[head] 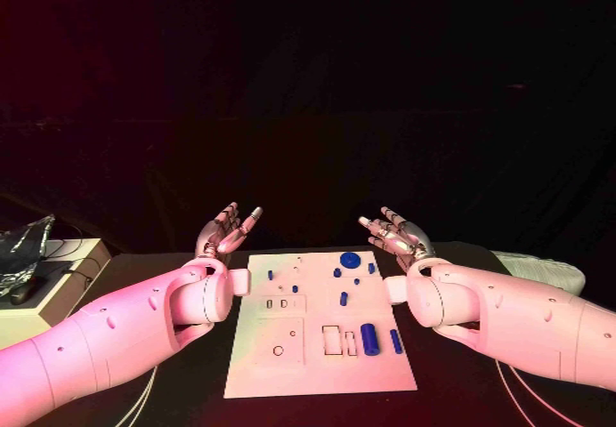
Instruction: Assemble the parts on the task board
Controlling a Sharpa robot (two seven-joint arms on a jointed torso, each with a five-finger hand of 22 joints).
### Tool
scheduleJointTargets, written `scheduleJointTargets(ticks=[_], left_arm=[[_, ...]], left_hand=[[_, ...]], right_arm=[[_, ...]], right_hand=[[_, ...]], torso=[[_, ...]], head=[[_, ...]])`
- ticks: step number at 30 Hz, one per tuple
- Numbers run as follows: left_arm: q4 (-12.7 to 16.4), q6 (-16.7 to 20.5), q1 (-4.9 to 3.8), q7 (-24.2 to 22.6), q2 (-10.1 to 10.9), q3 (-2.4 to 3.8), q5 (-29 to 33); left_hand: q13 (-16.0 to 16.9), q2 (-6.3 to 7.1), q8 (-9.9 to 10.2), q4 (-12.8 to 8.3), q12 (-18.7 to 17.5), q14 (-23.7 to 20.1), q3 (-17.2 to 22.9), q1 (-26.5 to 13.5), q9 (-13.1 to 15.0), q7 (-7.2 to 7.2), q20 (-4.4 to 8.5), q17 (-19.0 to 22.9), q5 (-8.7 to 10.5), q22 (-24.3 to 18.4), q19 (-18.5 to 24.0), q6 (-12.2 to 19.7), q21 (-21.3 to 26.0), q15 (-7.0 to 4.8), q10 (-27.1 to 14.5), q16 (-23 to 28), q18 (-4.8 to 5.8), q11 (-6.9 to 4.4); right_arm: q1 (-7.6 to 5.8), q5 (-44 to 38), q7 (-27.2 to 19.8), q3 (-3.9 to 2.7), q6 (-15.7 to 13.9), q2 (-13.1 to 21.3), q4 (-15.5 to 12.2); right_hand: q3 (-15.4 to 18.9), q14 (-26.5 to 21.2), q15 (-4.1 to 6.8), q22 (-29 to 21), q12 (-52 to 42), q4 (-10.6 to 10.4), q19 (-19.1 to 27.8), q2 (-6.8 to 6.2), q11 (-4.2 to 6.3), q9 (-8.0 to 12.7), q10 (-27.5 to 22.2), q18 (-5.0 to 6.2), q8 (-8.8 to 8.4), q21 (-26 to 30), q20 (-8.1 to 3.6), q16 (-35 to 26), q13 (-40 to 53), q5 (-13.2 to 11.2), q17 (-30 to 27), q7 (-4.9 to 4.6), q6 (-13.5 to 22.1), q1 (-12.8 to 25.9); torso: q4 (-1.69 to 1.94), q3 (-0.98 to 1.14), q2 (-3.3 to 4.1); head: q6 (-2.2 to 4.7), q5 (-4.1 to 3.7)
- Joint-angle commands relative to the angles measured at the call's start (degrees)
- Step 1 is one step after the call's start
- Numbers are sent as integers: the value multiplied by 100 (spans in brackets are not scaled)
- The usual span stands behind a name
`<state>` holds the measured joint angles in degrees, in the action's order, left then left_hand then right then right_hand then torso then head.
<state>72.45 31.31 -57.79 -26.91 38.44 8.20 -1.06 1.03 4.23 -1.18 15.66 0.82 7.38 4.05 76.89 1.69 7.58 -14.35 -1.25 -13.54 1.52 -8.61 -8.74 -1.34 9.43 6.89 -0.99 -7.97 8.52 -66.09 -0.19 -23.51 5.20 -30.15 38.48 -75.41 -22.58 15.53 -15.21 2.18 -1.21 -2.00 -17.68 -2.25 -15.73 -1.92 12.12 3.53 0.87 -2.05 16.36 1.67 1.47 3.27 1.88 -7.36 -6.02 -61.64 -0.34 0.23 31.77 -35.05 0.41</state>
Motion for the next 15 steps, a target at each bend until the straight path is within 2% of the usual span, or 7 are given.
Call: scheduleJointTargets(ticks=[1,5,10,11,12,13,15], left_arm=[[-166,-870,19,90,-76,66,-185],[-259,-974,31,104,-110,109,-200],[-260,-975,31,104,-110,110,-200],[-260,-975,31,104,-110,110,-200],[-246,-1292,35,144,119,113,-181],[-236,-1320,35,145,139,112,-190],[-199,-1378,36,144,198,110,-223]], left_hand=[[12,20,-27,92,29,21,15,293,10,413,-84,-11,-80,9,-25,-64,-28,76,9,-25,-117,82],[14,17,-30,94,31,35,17,298,12,427,-84,-15,-78,11,-29,-71,-30,76,20,-28,-115,97],[57,-79,-104,85,89,421,33,331,65,591,-173,-92,-66,69,-272,-340,-133,193,385,-127,-93,274],[88,-115,-171,79,142,721,38,339,110,707,-223,-147,-63,107,-455,-563,-211,302,688,-207,-38,399],[102,-131,-219,77,167,976,39,350,143,767,-237,-191,-64,137,-613,-725,-282,397,916,-272,53,459],[115,-142,-270,74,183,1211,40,367,178,777,-241,-229,-62,164,-773,-890,-353,483,1132,-328,132,470],[246,-175,-597,71,481,2839,53,404,379,773,-239,-526,-57,402,-2079,-1841,-864,371,2580,-837,84,599]], right_arm=[[-91,-189,405,61,1243,-97,237],[-180,-222,528,137,1590,-191,457],[-233,-242,600,181,1794,-245,585],[-234,-242,602,182,1800,-247,589],[-239,-2049,274,180,1563,-196,879],[-240,-2239,270,180,1539,-198,905],[-246,-2694,273,178,1461,-208,971]], right_hand=[[-97,101,-55,19,-42,23,-113,-5,-67,-19,73,120,35,-37,35,34,17,41,22,-1006,-98,-253],[-114,282,-29,49,-60,139,-262,-24,-55,-45,227,153,63,-96,34,68,32,29,52,-1004,-206,-403],[-143,1438,119,250,-148,403,-1592,-80,18,-215,976,312,263,-516,19,329,93,2,220,-993,-909,-770],[-152,1800,152,308,-180,465,-1995,-99,44,-279,1224,364,347,-649,6,421,111,5,273,-987,-1175,-849],[-158,2163,207,342,-216,501,-2218,-107,57,-328,1467,393,414,-738,12,517,130,4,327,-983,-1383,-896],[-175,3040,318,409,-347,580,-2559,-133,120,-440,2137,512,578,-930,-9,791,191,-4,466,-964,-1860,-994],[-209,3561,478,484,-543,702,-3049,-174,246,-646,3398,671,888,-1195,-32,996,250,26,542,-907,-2779,-1141]], torso=[[-1,0,1],[-1,0,1],[-1,0,1],[-1,0,1],[-11,1,16],[-14,2,22],[-15,1,34]], head=[[1,0],[1,0],[1,0],[1,0],[-125,11],[-129,11],[-146,9]])
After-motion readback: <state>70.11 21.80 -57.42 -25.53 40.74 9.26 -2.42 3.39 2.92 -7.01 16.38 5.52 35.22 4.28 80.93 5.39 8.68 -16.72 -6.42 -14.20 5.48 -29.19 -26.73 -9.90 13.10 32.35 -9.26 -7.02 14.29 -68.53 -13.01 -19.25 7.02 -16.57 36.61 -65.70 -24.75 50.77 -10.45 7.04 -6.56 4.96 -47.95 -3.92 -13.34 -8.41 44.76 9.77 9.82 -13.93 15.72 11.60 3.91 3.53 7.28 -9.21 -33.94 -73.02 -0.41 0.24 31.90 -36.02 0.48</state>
